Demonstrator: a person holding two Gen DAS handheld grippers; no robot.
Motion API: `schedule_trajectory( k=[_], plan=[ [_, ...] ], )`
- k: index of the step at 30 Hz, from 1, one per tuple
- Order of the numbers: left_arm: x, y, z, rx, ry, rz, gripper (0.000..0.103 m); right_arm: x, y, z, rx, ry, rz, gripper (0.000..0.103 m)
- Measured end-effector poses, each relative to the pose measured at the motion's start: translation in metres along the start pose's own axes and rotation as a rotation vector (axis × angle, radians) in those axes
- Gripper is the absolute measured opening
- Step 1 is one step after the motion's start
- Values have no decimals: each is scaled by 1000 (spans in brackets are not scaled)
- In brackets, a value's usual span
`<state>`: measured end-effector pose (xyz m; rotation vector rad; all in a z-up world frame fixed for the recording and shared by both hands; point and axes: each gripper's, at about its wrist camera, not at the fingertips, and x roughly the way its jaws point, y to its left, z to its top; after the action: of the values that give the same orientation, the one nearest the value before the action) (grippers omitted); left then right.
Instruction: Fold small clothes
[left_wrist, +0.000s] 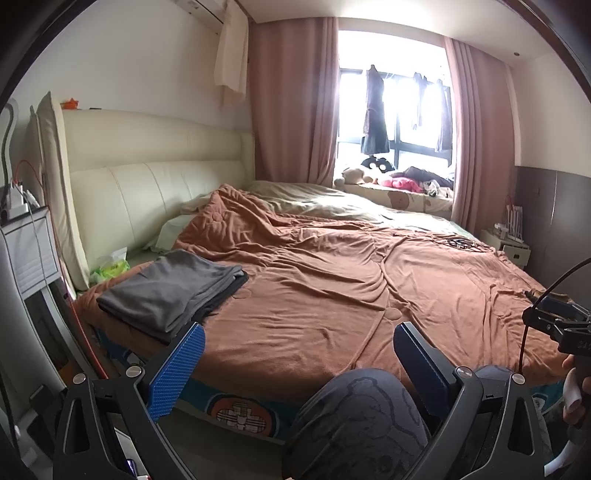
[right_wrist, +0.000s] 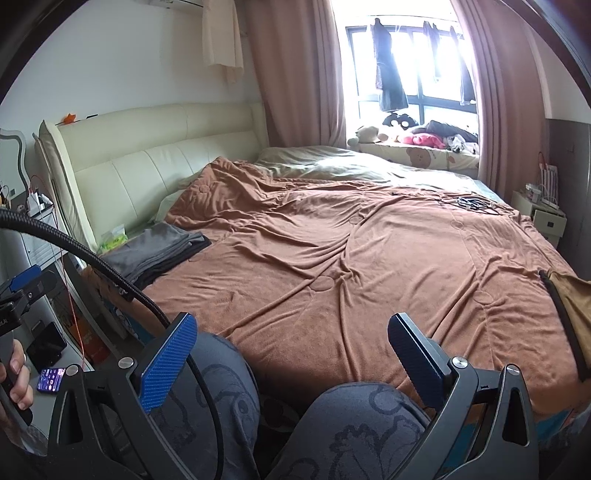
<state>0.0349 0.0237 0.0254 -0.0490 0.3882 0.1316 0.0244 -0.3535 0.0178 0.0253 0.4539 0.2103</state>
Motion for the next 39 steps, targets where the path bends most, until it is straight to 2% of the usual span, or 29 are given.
schedule_trajectory(
  k=[24, 39],
  plan=[
    [-1, 3, -1, -12, 12, 10, 103, -3, -6, 2, -11, 4, -8, 103],
    [-17, 4, -8, -10, 15, 0, 103, -20, -4, 4, -27, 10, -17, 103]
  ],
)
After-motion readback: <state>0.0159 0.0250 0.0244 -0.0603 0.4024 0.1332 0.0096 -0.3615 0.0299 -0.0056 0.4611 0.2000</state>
